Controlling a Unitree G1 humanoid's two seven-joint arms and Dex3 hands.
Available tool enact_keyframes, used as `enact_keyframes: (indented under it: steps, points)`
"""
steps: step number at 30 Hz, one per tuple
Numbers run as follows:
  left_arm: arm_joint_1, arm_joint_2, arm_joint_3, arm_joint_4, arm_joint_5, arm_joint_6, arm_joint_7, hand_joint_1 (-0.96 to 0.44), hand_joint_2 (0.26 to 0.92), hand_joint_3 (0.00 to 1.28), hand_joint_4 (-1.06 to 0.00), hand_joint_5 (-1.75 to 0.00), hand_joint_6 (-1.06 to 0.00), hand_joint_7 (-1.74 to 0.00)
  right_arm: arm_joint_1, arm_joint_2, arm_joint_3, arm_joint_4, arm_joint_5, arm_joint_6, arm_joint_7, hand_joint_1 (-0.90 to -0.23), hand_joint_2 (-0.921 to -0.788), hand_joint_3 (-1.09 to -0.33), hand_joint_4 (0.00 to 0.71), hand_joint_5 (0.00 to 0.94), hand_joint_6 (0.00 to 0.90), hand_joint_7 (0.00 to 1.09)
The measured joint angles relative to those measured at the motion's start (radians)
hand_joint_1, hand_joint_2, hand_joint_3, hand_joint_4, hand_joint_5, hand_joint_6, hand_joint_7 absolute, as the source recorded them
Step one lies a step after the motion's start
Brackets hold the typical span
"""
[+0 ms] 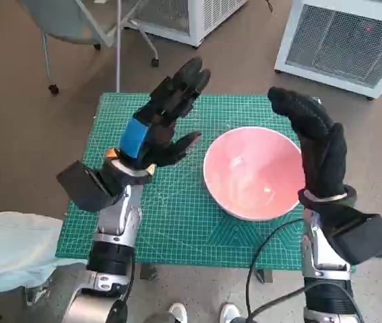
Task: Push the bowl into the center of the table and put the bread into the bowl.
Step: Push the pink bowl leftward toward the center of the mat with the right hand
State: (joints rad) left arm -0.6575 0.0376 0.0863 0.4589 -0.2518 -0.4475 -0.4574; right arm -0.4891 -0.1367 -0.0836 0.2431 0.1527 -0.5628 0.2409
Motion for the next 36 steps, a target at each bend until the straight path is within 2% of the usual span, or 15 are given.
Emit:
enact_keyframes:
  steps: [27,36]
  points:
    - [0.004,-0.001,0.009,0.0,-0.028,0.0,-0.019,-0.5,0.921,0.36,-0.25,0.0,-0.26,-0.06,0.008,0.001,-0.001,-0.01,0.002,0.01,0.0,-0.711,-0.921,-0.753,0.177,0.0,0.0,0.57]
    - [0.02,0.006,0.019,0.0,-0.04,0.0,-0.034,-0.49,0.921,0.36,-0.25,0.0,-0.27,-0.07,0.032,-0.02,-0.045,-0.002,0.014,-0.008,0.002,-0.711,-0.921,-0.765,0.172,0.004,-0.001,0.55]
